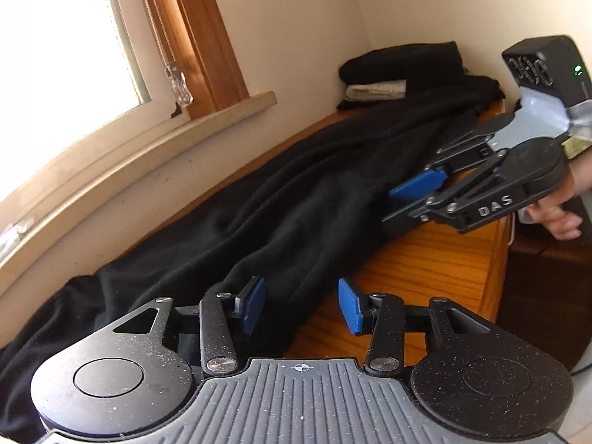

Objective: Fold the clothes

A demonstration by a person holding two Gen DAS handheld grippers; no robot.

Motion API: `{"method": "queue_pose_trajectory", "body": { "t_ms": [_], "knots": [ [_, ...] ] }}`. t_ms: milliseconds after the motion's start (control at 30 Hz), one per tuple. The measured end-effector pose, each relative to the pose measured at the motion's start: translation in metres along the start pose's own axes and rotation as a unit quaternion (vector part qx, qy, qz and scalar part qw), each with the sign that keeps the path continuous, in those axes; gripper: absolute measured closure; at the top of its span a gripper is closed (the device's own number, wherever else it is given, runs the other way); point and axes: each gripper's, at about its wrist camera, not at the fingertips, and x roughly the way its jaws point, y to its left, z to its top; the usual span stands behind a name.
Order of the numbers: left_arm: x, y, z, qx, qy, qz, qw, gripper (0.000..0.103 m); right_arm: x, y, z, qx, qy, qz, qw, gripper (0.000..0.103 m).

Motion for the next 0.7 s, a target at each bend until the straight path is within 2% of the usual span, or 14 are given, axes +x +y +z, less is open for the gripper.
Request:
{"method": "queue_pose_trajectory", "body": {
  "t_ms": [67,100,167,233,333,433,567,633,700],
  "knots": [
    [-0.002,0.005,0.003,0.001,-0.011,0.003,0.9999,0.085,-0.001,-0.001,0.000,-0.002,0.001,0.002,1.000,0.063],
    [-0.003,0.014,0.006,-0.014,-0.019,-0.007,0.9997,0.103,-0.002,-0.001,0.000,-0.004,0.002,0.004,1.000,0.063],
    [-0.010,0.037,0.015,-0.056,-0.042,-0.026,0.9972,0.103,-0.002,0.001,0.001,-0.010,0.002,0.007,1.000,0.062],
    [-0.010,0.057,0.024,-0.061,-0.051,0.000,0.9968,0.103,-0.001,0.005,0.004,-0.016,0.000,0.013,1.000,0.060],
    [-0.011,0.086,0.031,-0.097,-0.050,-0.008,0.9940,0.103,0.003,0.015,0.009,-0.027,-0.002,0.024,0.999,0.060],
    [-0.018,0.087,0.029,-0.095,-0.045,0.002,0.9945,0.102,0.008,0.021,0.012,-0.034,-0.001,0.031,0.999,0.060],
    [-0.019,0.067,0.017,-0.080,-0.032,-0.002,0.9963,0.101,0.019,0.027,0.015,-0.057,0.003,0.019,0.998,0.060],
    [-0.018,0.059,0.013,-0.077,-0.027,-0.012,0.9966,0.082,0.023,0.030,0.018,-0.075,0.001,0.013,0.997,0.060],
    [-0.015,0.051,0.014,-0.070,-0.025,-0.024,0.9970,0.072,0.027,0.029,0.023,-0.077,-0.001,0.009,0.997,0.060]
  ]
}}
